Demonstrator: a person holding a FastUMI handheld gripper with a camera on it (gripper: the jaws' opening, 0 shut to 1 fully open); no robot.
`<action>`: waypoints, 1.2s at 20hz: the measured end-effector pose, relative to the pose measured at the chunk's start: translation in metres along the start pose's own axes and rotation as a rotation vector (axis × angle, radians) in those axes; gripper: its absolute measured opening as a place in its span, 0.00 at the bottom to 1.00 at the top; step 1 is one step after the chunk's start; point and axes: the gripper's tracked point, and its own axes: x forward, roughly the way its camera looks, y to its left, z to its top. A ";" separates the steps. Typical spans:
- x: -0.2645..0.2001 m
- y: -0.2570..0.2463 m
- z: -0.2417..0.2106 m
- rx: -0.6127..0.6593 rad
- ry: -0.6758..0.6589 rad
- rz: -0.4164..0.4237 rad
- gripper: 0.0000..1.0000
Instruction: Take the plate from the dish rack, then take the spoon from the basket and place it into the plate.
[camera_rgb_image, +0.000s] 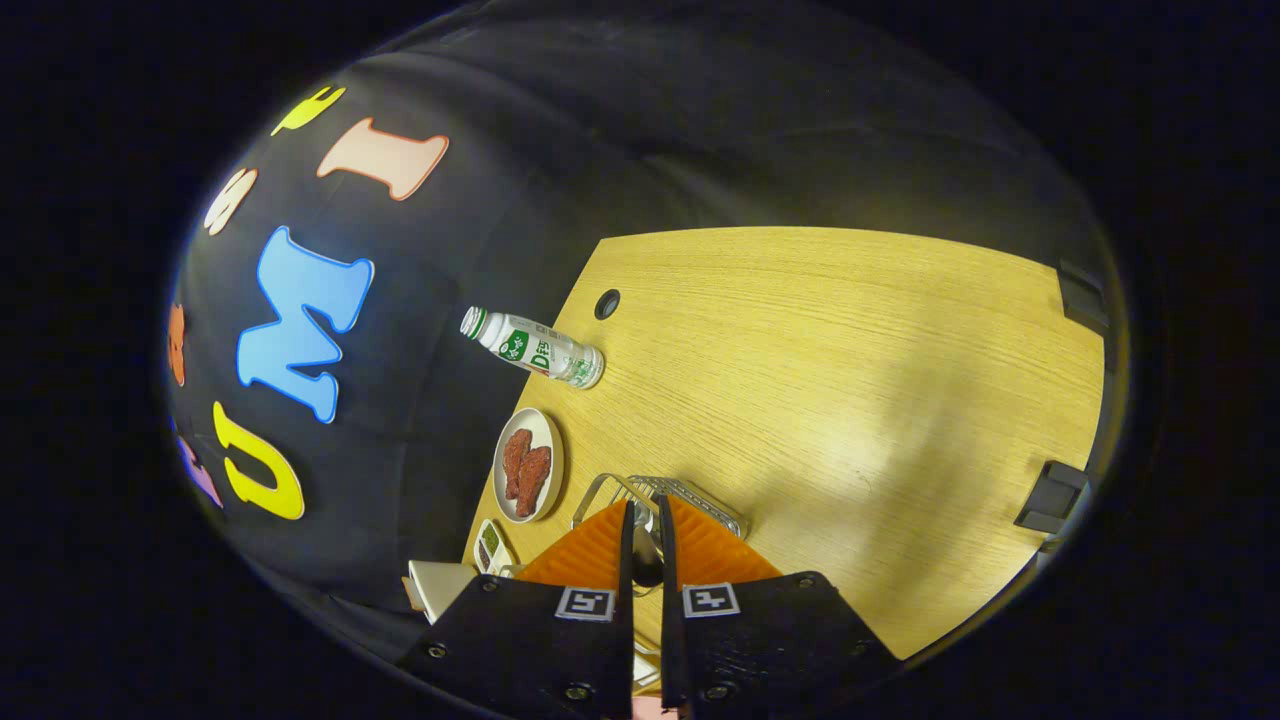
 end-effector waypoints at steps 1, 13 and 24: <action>0.000 0.000 0.000 0.005 0.006 0.007 0.11; -0.008 0.006 -0.028 -0.001 0.136 0.059 0.14; -0.014 0.009 -0.077 -0.121 0.339 0.079 0.14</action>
